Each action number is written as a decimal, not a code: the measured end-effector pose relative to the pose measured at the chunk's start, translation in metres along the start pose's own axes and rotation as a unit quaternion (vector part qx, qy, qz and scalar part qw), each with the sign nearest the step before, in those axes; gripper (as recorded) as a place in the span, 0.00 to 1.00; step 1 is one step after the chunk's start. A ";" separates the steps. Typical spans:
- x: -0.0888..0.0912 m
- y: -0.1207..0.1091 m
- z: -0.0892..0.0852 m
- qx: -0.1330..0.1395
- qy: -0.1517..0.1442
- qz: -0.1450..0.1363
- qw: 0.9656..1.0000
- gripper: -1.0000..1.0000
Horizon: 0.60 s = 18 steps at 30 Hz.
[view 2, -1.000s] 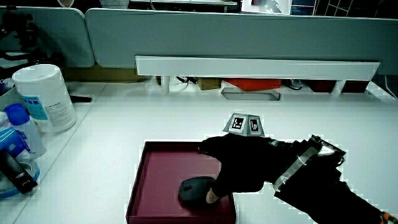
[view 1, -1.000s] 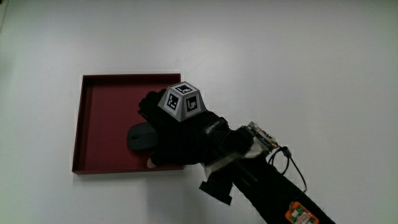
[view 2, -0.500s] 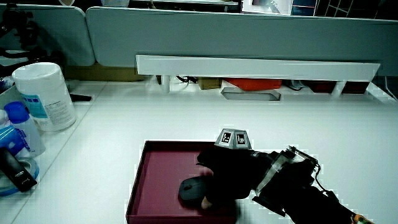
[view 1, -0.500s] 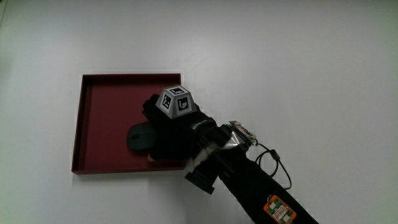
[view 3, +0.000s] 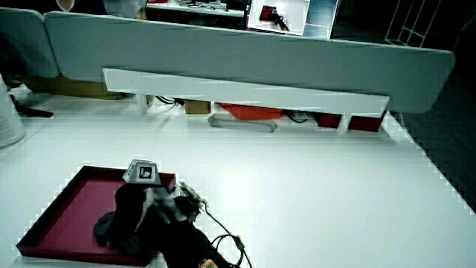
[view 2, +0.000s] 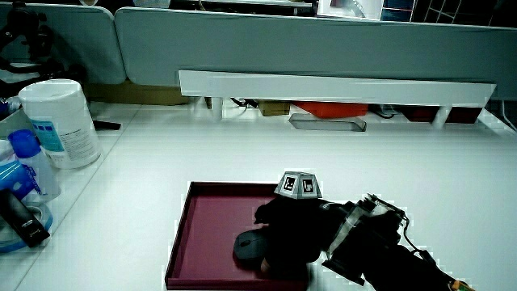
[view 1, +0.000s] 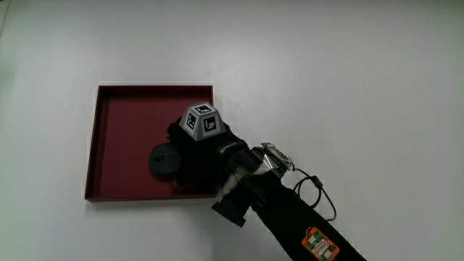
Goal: Pick mouse from plate
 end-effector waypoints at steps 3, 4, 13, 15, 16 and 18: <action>-0.002 -0.001 0.001 0.003 -0.002 0.005 1.000 0.70; -0.004 -0.003 0.003 0.012 -0.008 0.005 1.000 0.73; -0.005 0.000 0.000 0.015 -0.016 0.005 1.000 1.00; -0.003 0.002 -0.001 0.024 -0.019 -0.002 1.000 1.00; -0.004 0.002 -0.001 0.024 -0.016 0.009 1.000 1.00; -0.003 0.001 0.000 0.032 -0.015 0.007 0.999 1.00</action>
